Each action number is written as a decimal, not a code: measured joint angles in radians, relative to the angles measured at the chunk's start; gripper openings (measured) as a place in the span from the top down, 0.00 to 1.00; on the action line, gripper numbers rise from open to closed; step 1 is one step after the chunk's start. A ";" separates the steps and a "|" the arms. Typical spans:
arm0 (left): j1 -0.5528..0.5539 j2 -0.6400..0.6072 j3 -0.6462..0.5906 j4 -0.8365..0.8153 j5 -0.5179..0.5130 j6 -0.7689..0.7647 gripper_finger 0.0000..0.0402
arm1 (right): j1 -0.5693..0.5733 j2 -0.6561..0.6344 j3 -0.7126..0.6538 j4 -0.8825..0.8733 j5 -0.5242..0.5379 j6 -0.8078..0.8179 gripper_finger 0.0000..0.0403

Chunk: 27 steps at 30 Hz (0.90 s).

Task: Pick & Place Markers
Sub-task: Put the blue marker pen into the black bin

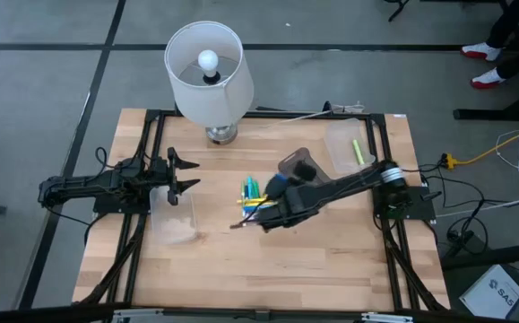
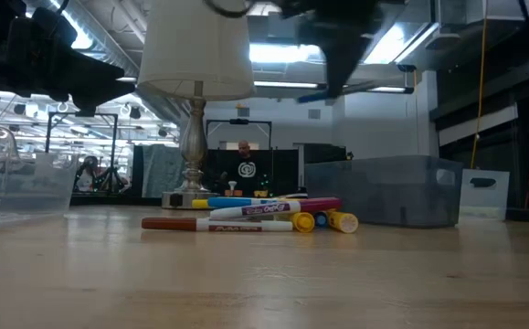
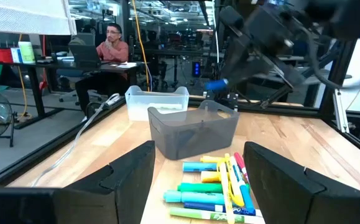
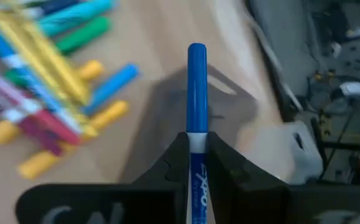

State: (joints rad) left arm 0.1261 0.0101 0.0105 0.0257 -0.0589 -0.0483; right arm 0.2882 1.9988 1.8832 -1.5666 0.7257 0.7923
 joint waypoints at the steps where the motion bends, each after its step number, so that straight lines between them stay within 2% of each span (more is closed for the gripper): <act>1: 0.000 0.000 0.000 0.000 0.000 0.000 0.40 | 0.000 -0.035 -0.038 0.002 0.010 0.024 0.92; 8: 0.000 0.000 0.000 0.000 0.000 0.000 0.40 | -0.007 -0.232 -0.270 0.068 0.019 0.102 0.92; 16: 0.000 0.000 0.000 0.000 0.000 0.000 0.40 | -0.052 -0.370 -0.481 0.114 0.008 0.169 0.92; 27: 0.000 0.000 0.000 0.000 0.000 0.000 0.40 | -0.172 -0.500 -0.622 0.267 -0.011 0.087 0.92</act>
State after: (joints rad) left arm 0.1261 0.0101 0.0105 0.0254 -0.0589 -0.0478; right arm 0.1165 1.4985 1.2612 -1.2997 0.7147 0.8796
